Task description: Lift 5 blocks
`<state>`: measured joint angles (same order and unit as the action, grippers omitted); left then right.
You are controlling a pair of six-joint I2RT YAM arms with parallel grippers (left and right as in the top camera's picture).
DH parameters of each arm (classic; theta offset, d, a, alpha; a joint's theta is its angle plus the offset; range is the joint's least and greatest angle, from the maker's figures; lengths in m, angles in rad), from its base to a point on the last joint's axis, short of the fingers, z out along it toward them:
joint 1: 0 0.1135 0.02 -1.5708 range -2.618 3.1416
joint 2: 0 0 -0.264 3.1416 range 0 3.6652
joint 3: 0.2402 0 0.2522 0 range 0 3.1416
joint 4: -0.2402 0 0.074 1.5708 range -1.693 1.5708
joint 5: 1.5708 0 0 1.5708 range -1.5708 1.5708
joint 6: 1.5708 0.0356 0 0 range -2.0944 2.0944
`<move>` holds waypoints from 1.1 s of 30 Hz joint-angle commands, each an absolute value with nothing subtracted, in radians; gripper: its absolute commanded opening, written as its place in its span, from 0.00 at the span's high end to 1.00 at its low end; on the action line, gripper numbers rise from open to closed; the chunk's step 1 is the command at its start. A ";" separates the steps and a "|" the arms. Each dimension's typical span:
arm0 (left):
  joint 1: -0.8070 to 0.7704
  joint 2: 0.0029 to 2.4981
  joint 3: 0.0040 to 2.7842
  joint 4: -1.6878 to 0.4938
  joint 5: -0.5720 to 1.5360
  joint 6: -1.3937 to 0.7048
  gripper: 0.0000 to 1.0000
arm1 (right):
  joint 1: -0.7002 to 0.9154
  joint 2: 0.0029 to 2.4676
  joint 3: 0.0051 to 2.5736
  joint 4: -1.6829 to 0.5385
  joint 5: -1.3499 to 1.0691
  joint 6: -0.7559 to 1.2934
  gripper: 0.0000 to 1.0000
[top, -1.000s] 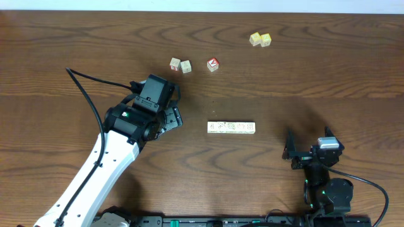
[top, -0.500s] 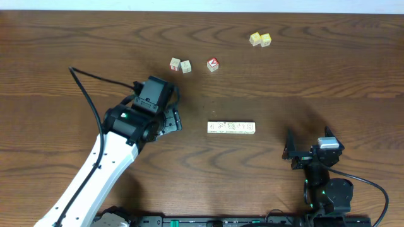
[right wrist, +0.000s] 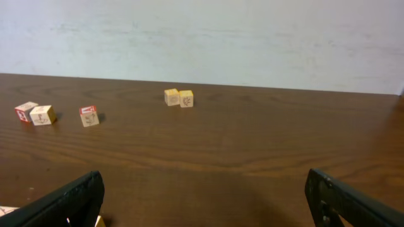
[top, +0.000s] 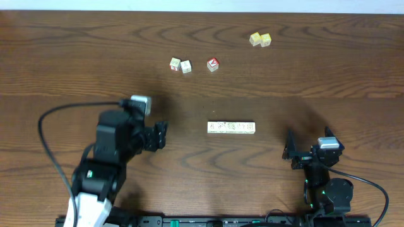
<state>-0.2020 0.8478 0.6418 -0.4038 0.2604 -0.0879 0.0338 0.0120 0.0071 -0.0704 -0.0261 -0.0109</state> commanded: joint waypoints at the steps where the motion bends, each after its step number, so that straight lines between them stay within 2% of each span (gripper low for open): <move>1: -0.146 0.666 0.526 -0.345 0.303 -0.045 0.24 | 0.020 0.006 0.006 -0.075 -0.027 -0.001 0.01; 9: -0.038 0.292 0.377 -0.342 0.306 -0.041 0.24 | 0.020 0.006 0.006 -0.075 -0.027 -0.001 0.01; 21: -0.002 0.139 0.284 -0.313 0.307 -0.038 0.24 | 0.020 0.006 0.006 -0.076 -0.027 -0.001 0.01; 33: 0.004 0.013 0.157 -0.175 0.329 -0.038 0.24 | 0.020 0.006 0.006 -0.075 -0.027 -0.001 0.01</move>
<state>-0.0010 0.0475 0.1886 -0.2008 0.3138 -0.0505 0.0338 0.0120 0.0071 -0.0708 -0.0261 -0.0109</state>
